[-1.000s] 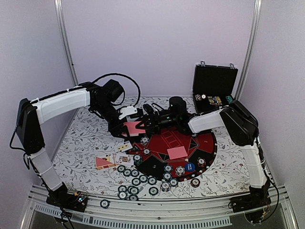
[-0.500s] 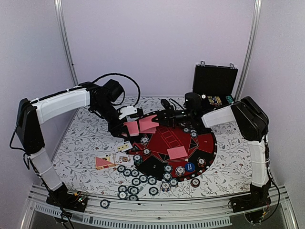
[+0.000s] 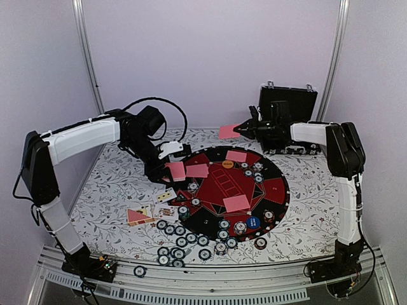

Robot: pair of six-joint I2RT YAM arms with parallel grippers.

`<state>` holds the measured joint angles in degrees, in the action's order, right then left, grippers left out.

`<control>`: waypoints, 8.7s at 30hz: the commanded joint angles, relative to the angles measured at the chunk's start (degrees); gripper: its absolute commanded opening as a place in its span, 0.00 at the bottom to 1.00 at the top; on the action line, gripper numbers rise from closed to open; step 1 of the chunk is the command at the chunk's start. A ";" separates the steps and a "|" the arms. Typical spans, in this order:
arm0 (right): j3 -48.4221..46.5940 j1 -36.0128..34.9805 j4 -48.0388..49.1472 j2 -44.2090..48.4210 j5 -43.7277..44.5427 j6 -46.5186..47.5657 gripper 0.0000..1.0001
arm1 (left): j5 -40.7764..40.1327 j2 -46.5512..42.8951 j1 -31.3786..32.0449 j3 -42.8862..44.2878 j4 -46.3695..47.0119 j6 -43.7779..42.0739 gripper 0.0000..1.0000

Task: Distribute texas hold em gaming equipment

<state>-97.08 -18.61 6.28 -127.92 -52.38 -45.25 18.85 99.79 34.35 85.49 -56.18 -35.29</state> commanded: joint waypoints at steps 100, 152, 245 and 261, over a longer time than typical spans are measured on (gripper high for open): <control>14.45 -24.16 27.52 -0.23 -6.68 -21.81 0.41 | 2.24 -0.45 1.25 1.87 1.25 0.73 0.16; 17.55 -23.25 27.35 3.85 -10.02 -22.00 0.25 | 1.88 -0.54 1.27 1.26 1.08 0.75 0.15; 25.51 -21.90 -32.61 12.43 33.64 24.20 0.53 | 2.00 -0.67 1.25 1.09 0.37 1.01 0.15; 32.18 -21.91 -34.85 20.71 32.86 23.13 0.49 | 1.93 -1.18 1.25 0.99 0.33 0.97 0.15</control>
<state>-65.93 -40.12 -22.59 -109.01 -20.27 -21.82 20.10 100.40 35.42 86.06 -56.23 -34.41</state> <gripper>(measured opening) 0.491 0.652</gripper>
